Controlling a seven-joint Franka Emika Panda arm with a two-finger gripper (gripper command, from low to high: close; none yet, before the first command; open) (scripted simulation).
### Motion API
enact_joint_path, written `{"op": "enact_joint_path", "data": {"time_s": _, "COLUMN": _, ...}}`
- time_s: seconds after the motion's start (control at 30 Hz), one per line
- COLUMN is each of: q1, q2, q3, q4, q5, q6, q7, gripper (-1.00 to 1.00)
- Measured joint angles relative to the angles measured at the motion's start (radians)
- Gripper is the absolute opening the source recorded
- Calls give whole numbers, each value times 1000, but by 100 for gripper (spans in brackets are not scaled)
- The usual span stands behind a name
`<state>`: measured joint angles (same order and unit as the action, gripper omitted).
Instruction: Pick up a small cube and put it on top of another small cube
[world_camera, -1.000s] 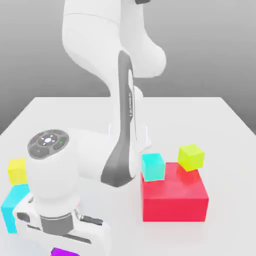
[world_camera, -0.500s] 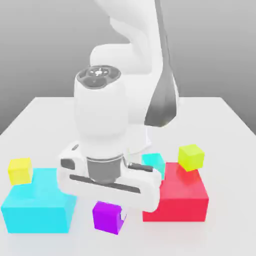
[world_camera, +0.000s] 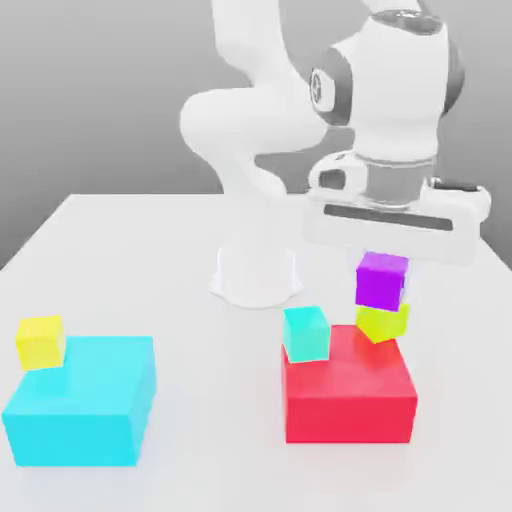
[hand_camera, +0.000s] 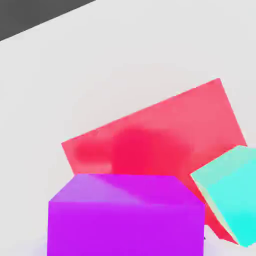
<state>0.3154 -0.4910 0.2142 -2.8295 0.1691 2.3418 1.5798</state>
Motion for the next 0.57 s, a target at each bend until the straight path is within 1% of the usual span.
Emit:
{"op": "enact_joint_path", "data": {"time_s": 0.1, "q1": 57, "q2": -115, "q3": 53, "q4": -69, "q5": 45, "q6": -43, "q7": 81, "gripper": -100}}
{"op": "enact_joint_path", "data": {"time_s": 0.13, "q1": 66, "q2": -118, "q3": 65, "q4": -85, "q5": 55, "q6": -28, "q7": 94, "gripper": -100}}
{"op": "enact_joint_path", "data": {"time_s": 0.3, "q1": 68, "q2": 16, "q3": 104, "q4": -143, "q5": 76, "q6": 163, "q7": 107, "gripper": -100}}
{"op": "enact_joint_path", "data": {"time_s": 0.33, "q1": 67, "q2": 41, "q3": 109, "q4": -151, "q5": 78, "q6": 197, "q7": 108, "gripper": 100}}
{"op": "enact_joint_path", "data": {"time_s": 0.53, "q1": 66, "q2": 54, "q3": 111, "q4": -155, "q5": 78, "q6": 213, "q7": 108, "gripper": 100}}
{"op": "enact_joint_path", "data": {"time_s": 0.57, "q1": 66, "q2": 44, "q3": 110, "q4": -152, "q5": 77, "q6": 199, "q7": 109, "gripper": 100}}
